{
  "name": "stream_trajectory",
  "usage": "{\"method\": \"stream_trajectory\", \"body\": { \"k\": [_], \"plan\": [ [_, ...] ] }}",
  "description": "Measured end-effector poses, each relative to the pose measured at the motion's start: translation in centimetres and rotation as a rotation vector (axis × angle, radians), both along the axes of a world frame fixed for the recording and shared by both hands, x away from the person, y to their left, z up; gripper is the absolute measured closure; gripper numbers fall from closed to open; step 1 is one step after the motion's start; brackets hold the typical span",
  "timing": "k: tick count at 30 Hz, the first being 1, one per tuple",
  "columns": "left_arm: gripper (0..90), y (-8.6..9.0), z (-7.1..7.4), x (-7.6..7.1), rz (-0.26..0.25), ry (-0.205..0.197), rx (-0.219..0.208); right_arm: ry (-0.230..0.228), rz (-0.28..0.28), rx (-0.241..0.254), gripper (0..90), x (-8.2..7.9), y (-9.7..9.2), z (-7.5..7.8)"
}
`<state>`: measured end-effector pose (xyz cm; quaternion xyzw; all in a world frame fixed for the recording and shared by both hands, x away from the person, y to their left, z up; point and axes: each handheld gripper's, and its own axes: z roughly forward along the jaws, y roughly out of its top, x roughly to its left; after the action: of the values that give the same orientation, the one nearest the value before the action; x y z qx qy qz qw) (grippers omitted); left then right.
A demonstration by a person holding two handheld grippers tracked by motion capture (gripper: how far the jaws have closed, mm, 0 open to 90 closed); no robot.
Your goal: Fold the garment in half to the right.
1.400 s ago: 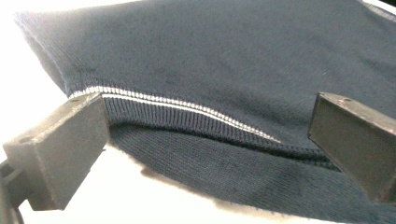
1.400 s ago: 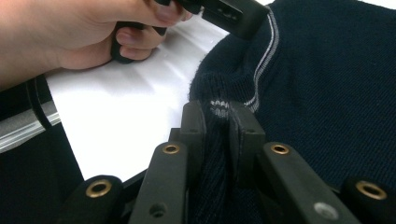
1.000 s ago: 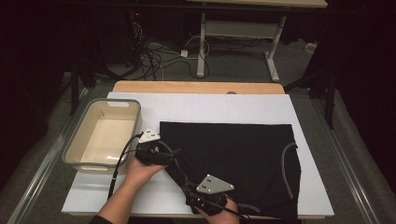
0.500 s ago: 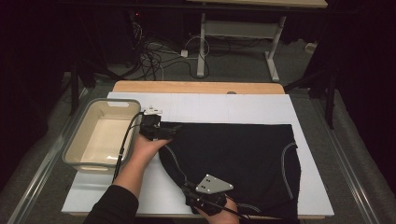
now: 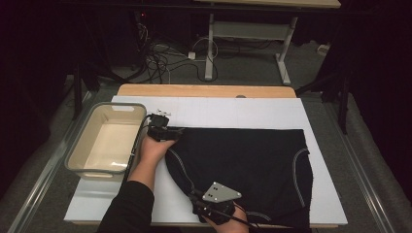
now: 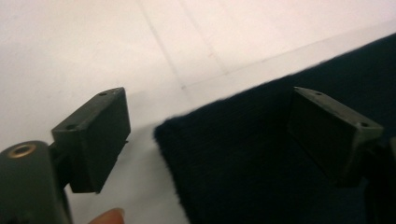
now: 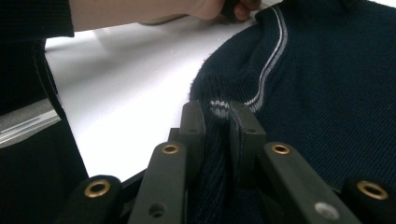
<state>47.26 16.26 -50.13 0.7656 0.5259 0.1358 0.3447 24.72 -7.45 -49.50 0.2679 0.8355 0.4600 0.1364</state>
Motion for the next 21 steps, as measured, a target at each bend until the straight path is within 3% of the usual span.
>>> {"method": "stream_trajectory", "body": {
  "k": [3, 13, 21],
  "plan": [
    [13.8, 0.29, -0.16, 0.13, 0.015, 0.016, 0.003, -0.002, -0.001, -0.002, 78.2, -0.05, 0.0, -0.01],
    [18.0, 0.01, -0.21, -0.05, 0.043, 0.011, 0.021, -0.003, 0.002, -0.004, 78.0, -0.09, 0.01, -0.02],
    [30.4, 0.24, -0.24, -0.44, 0.072, -0.007, 0.005, -0.004, 0.003, -0.008, 77.9, -0.09, 0.05, -0.02]
  ]
}}
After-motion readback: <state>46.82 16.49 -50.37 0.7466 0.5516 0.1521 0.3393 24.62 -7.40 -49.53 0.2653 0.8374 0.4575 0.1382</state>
